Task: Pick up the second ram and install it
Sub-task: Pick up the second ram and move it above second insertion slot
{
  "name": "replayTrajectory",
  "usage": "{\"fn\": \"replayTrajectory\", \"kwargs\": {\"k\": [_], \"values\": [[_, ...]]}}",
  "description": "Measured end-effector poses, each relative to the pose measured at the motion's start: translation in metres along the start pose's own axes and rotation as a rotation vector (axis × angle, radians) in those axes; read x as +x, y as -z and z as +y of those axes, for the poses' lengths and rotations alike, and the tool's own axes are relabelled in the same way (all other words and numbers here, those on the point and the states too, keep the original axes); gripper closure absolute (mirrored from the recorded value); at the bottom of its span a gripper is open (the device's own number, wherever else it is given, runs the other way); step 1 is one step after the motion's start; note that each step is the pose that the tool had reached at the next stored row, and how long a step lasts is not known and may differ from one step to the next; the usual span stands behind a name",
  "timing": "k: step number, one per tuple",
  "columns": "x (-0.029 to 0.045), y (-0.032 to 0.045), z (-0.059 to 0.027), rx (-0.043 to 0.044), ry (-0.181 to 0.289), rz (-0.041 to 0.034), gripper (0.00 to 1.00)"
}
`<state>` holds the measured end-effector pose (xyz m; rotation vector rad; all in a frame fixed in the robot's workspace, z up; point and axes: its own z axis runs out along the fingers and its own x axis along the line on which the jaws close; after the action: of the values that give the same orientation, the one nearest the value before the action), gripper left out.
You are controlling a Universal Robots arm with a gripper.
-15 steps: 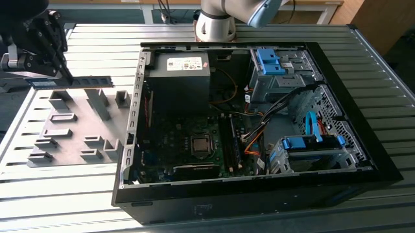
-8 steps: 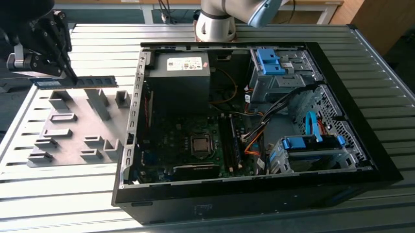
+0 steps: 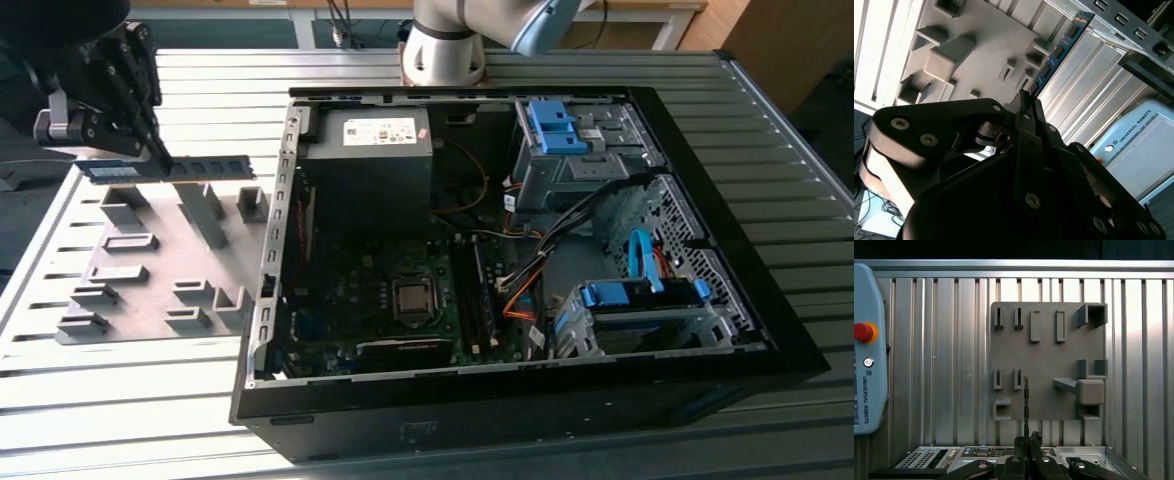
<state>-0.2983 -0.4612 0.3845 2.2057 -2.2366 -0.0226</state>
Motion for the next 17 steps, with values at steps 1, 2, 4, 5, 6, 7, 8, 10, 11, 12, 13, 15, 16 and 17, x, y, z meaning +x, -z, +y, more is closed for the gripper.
{"fn": "replayTrajectory", "kwargs": {"k": [1,2,4,5,6,7,8,10,11,12,13,15,16,17], "values": [[0.0,0.0,-0.0018,0.0,0.0,0.0,0.86],[0.0,0.0,-0.0036,0.0,0.0,-0.0001,0.86],[-0.0001,0.0001,-0.0076,0.0,0.0,0.0,0.86],[-0.0001,0.0001,-0.0095,0.0,0.0,0.0,0.86],[-0.0001,0.0001,-0.0113,0.0001,0.0,-0.0001,0.86],[-0.0002,0.0001,-0.013,0.0001,0.0,-0.0001,0.86],[-0.0002,0.0001,-0.0145,0.0,0.0,0.0,0.86],[-0.0002,0.0002,-0.0178,0.0,0.0,0.0,0.86],[-0.0003,0.0002,-0.0195,0.0,0.0,0.0,0.86],[-0.0003,0.0002,-0.0212,0.0,0.0,0.0,0.86],[-0.0003,0.0002,-0.0227,0.0,0.0,0.0,0.86],[-0.0003,0.0003,-0.0257,0.0,0.0,0.0,0.86],[-0.0004,0.0003,-0.027,0.0,0.0,0.0,0.86],[-0.0004,0.0003,-0.0284,0.0,0.0,0.0,0.86]]}}
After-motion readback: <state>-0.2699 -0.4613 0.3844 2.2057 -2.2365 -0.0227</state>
